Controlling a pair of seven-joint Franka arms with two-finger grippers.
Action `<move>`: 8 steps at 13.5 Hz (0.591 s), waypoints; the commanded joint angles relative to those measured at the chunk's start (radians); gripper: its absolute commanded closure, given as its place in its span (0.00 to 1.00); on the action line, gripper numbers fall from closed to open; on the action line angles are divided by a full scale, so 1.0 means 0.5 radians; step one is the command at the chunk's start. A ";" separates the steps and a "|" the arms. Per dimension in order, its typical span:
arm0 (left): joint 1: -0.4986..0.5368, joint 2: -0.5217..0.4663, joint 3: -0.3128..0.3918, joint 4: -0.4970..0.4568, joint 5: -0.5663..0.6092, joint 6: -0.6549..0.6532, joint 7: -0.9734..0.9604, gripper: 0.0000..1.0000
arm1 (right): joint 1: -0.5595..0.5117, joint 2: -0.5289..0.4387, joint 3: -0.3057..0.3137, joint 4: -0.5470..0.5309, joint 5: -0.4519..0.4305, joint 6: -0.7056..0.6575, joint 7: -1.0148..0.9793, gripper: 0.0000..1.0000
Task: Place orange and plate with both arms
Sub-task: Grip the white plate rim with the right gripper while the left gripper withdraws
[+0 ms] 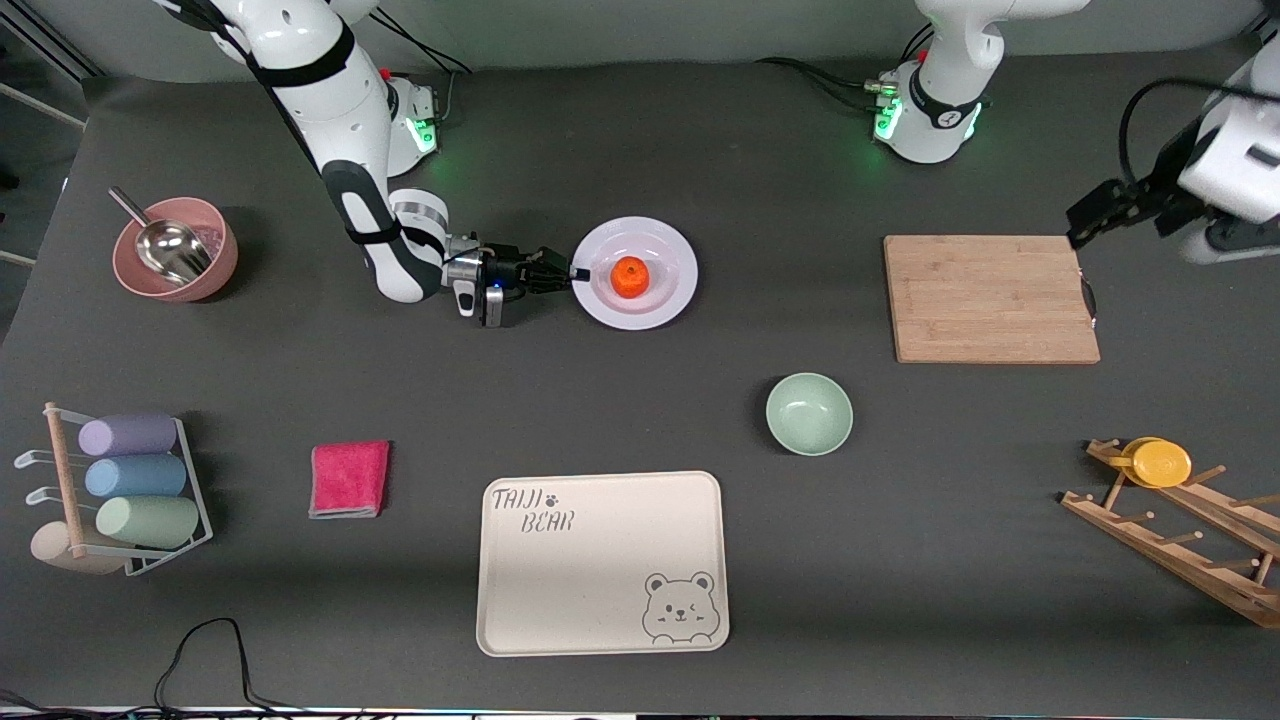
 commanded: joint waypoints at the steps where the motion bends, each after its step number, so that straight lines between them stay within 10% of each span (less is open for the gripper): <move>1: -0.017 0.026 0.048 0.048 -0.029 -0.065 0.050 0.00 | 0.000 0.046 0.005 0.052 0.032 0.026 0.000 1.00; 8: -0.039 0.087 0.128 0.091 -0.033 -0.040 0.089 0.00 | -0.248 -0.539 -0.004 0.006 -0.507 0.029 0.646 1.00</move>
